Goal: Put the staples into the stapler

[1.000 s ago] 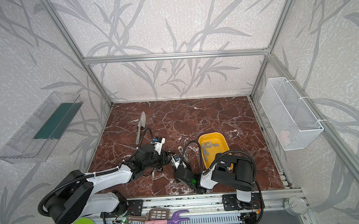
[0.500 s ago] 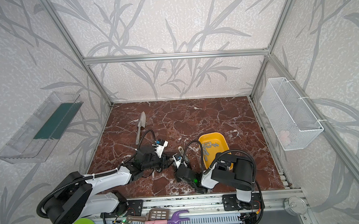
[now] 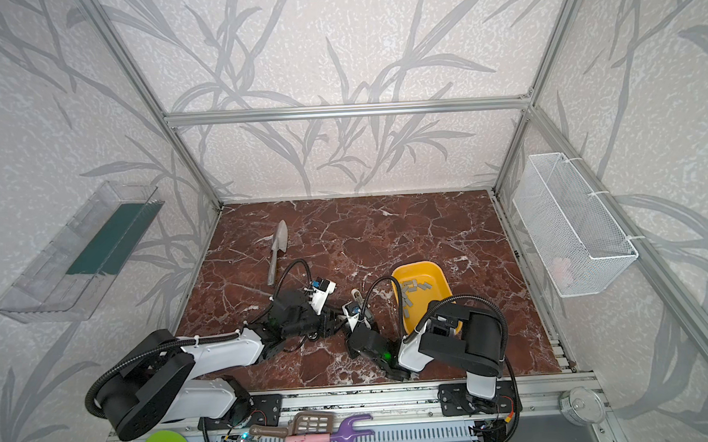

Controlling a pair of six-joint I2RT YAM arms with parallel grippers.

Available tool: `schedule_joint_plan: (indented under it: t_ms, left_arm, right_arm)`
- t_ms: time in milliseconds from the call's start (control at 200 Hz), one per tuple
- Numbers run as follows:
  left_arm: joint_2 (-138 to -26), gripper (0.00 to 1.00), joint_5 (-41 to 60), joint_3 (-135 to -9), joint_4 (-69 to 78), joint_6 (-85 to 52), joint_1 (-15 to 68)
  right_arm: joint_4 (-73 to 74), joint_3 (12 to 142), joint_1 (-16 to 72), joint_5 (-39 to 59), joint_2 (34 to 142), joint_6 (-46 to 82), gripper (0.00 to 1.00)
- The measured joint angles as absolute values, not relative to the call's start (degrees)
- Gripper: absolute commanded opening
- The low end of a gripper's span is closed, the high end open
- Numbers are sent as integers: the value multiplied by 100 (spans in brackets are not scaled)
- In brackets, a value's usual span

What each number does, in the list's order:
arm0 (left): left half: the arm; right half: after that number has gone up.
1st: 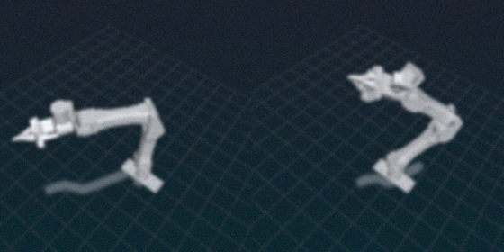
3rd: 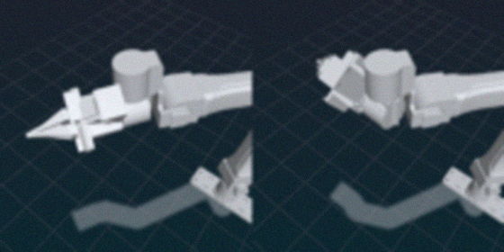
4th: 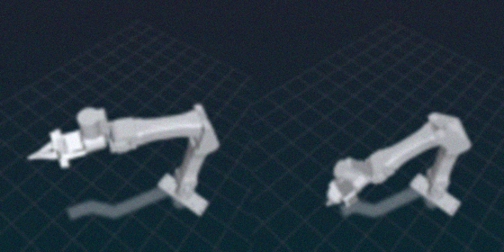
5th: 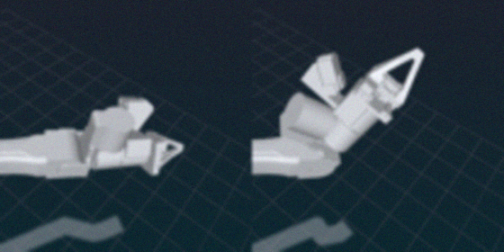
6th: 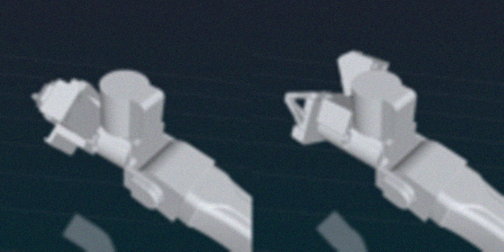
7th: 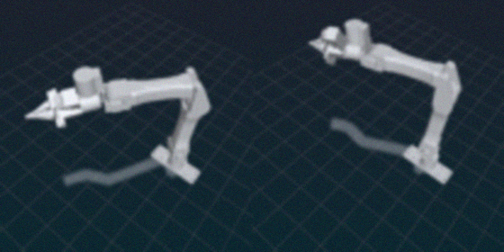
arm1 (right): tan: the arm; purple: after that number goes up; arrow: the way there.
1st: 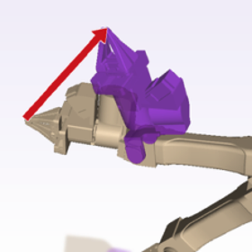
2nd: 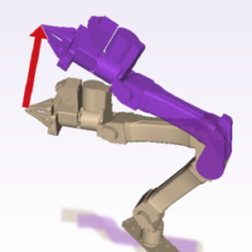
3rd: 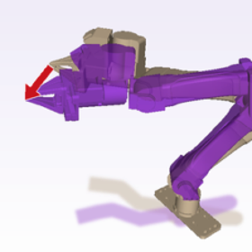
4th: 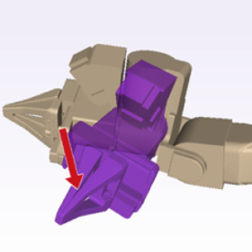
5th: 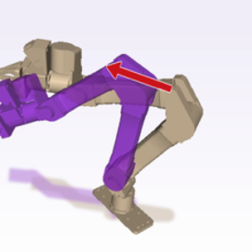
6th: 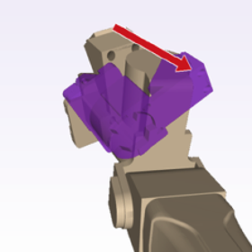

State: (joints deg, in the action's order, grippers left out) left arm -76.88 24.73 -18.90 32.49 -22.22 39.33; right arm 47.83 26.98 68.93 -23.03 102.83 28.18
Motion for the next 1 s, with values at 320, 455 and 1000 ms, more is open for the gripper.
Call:
schedule_joint_plan:
  t_ms: [320, 455, 1000]
  left_arm:
    - [-7631, 41, 1874, -1892, 3039, -2167, 3933]
    - [-7631, 40, 1747, -1892, 3013, -2145, 3933]
    - [-7708, 33, 1656, -1903, 3004, -2053, 3933]
  right_arm:
    - [3970, 2425, 6901, -2200, 9085, 2639, 49]
    - [3673, 2416, 6910, -2202, 8562, 2565, 34]
    - [2648, 3050, 6919, -2137, 8385, 2349, 16]
